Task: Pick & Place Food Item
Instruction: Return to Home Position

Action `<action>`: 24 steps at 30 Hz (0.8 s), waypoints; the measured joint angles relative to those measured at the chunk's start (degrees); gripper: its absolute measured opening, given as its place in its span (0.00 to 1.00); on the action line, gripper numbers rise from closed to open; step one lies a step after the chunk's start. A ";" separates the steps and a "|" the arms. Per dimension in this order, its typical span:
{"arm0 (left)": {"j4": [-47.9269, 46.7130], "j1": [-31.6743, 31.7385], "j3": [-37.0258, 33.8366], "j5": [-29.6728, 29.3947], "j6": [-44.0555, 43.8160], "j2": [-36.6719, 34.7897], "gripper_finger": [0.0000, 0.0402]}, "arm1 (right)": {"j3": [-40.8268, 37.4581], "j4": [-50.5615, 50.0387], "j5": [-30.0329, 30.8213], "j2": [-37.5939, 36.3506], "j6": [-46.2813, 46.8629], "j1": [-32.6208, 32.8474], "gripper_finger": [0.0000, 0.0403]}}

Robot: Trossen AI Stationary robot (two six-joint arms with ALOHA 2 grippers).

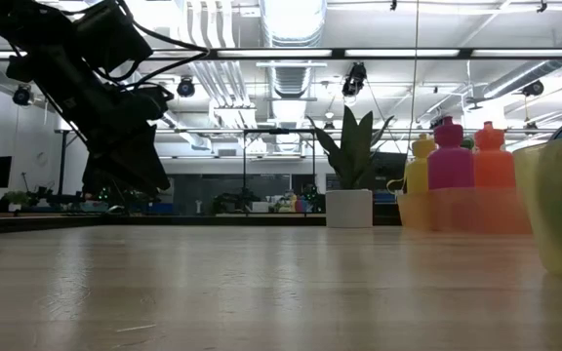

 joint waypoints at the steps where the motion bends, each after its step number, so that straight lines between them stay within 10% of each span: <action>1: 0.02 0.00 0.00 0.05 0.00 0.00 0.66 | 0.00 -0.13 0.11 -0.62 -0.15 0.00 0.84; 17: 1.81 0.00 0.05 0.63 -0.20 0.00 0.66 | 0.00 -0.65 0.40 -14.08 -1.66 -0.02 0.84; 24: 3.89 0.00 0.08 0.63 -0.09 0.00 0.66 | 0.73 -0.60 16.50 -26.02 -5.32 0.37 0.84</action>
